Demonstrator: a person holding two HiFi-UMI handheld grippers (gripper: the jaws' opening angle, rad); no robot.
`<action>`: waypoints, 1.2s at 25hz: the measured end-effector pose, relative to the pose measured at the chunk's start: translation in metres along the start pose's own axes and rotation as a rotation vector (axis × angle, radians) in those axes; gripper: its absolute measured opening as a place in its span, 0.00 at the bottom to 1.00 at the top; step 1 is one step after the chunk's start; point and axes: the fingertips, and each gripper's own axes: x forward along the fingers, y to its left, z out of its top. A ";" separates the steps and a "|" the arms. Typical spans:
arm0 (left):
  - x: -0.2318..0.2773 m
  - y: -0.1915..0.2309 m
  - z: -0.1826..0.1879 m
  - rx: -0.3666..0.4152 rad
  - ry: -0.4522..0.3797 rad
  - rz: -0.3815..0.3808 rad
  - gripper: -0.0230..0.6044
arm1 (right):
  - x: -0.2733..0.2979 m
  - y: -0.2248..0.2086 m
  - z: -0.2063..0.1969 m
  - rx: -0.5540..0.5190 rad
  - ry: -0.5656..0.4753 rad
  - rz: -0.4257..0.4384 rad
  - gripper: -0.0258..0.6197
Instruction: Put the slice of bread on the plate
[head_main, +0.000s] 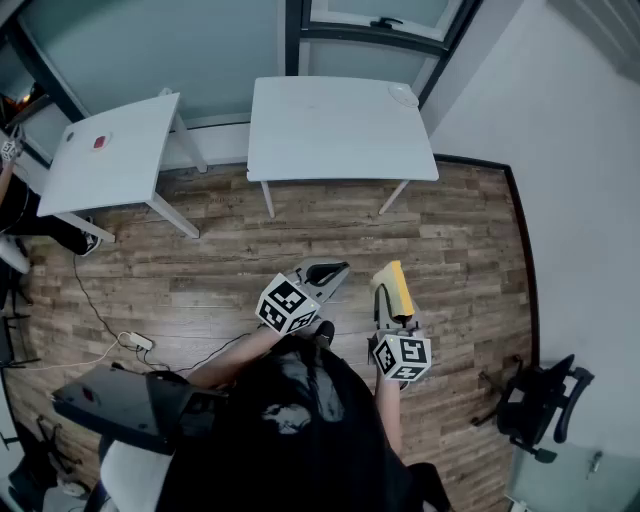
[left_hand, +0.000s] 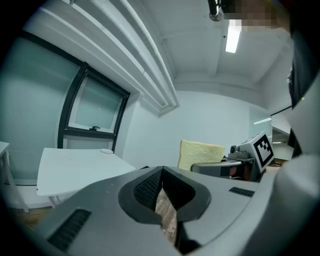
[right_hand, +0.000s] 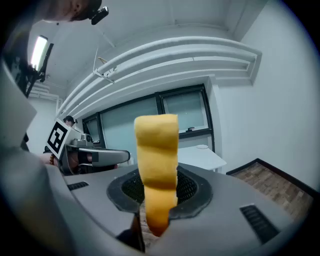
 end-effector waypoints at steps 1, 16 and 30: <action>-0.001 0.001 0.000 -0.002 0.000 -0.001 0.04 | 0.001 0.001 0.000 0.002 -0.001 -0.001 0.19; -0.017 0.024 -0.004 -0.025 0.005 -0.016 0.04 | 0.016 0.014 -0.005 0.052 0.002 -0.052 0.19; 0.016 0.036 -0.043 -0.120 0.113 -0.078 0.04 | 0.028 -0.015 -0.030 0.128 0.063 -0.083 0.19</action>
